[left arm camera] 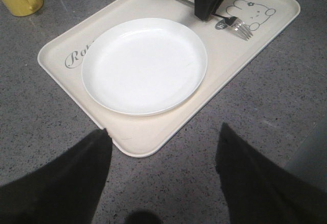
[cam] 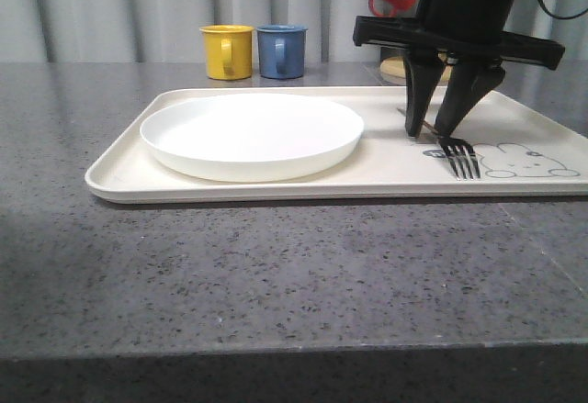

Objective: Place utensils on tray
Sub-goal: 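Lower the fork onto the tray beside the plate and release, then grasp the metal chopsticks with the right gripper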

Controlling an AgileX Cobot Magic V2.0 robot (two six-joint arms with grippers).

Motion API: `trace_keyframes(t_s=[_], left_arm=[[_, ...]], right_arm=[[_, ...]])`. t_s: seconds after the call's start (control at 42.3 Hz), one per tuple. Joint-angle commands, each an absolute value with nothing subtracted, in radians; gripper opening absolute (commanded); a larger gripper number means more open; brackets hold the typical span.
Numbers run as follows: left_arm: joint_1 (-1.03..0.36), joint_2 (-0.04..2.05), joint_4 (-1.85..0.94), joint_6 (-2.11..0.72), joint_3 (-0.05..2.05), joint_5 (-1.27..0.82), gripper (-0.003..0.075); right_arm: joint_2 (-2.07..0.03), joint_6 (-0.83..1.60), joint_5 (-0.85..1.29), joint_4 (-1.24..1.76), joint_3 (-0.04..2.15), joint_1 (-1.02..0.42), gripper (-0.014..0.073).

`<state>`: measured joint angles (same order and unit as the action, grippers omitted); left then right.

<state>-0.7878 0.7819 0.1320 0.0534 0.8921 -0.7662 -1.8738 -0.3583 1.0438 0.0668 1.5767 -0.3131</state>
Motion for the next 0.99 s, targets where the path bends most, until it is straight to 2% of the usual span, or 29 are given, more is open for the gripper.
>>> trace_keyframes(t_s=[0.0,0.307,0.472,0.685,0.969], left_arm=[[-0.794,0.776,0.130,0.062,0.921,-0.699,0.0440],[-0.794,0.776,0.130,0.062,0.921,-0.699,0.0440],[-0.794,0.776,0.130,0.062,0.921,-0.699,0.0440],[-0.794,0.776,0.130,0.062,0.921,-0.699,0.0440],[-0.794,0.776,0.130,0.062,0.921,-0.699,0.0440]], right_arm=[[-1.796,-0.340,1.019,0.044,1.606,-0.312,0.0325],[-1.596,-0.155,1.142,-0.207,1.606,-0.290,0.0321],[-1.532,-0.107,1.185,-0.205,1.606,-0.142,0.0321],[-1.572,0.042,1.272,-0.073,1.605,0.080,0.0319],[-1.688,0.109,1.330,0.006,1.605,0.214,0.0319]])
